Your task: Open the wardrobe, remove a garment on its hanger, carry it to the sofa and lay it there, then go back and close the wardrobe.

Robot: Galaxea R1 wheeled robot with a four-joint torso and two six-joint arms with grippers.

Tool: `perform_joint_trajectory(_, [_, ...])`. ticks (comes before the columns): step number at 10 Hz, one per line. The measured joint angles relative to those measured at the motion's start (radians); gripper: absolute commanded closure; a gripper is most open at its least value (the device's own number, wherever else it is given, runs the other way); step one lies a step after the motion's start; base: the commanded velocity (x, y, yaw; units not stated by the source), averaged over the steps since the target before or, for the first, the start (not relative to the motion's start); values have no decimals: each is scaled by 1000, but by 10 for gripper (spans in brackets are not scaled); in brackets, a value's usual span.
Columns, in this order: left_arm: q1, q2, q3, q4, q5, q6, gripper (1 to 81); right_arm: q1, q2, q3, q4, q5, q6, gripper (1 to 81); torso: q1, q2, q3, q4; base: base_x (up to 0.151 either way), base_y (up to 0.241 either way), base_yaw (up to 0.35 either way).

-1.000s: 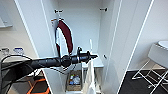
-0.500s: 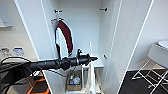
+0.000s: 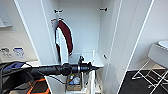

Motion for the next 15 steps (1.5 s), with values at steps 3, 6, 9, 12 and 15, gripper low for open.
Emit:
perform_joint_trajectory(3, [1, -3, 61, 37, 62, 1, 811, -1, 0, 0, 0, 13, -3, 10, 0, 0, 0, 0, 0, 0, 0])
perform_joint_trajectory(6, [33, -18, 67, 69, 61, 1, 811, -1, 0, 0, 0, 15, -4, 10, 0, 0, 0, 0, 0, 0, 0])
perform_joint_trajectory(9, [42, -17, 66, 73, 61, 1, 811, -3, 0, 0, 0, 15, -4, 10, 0, 0, 0, 0, 0, 0, 0])
perform_joint_trajectory(12, [50, -18, 61, 85, 42, 1, 811, -9, -1, 0, 0, 15, -4, 10, 0, 0, 0, 0, 0, 0, 0])
perform_joint_trajectory(15, [61, -20, 60, 100, 25, 1, 811, -9, -1, 0, 0, 18, -4, 10, 0, 0, 0, 0, 0, 0, 0])
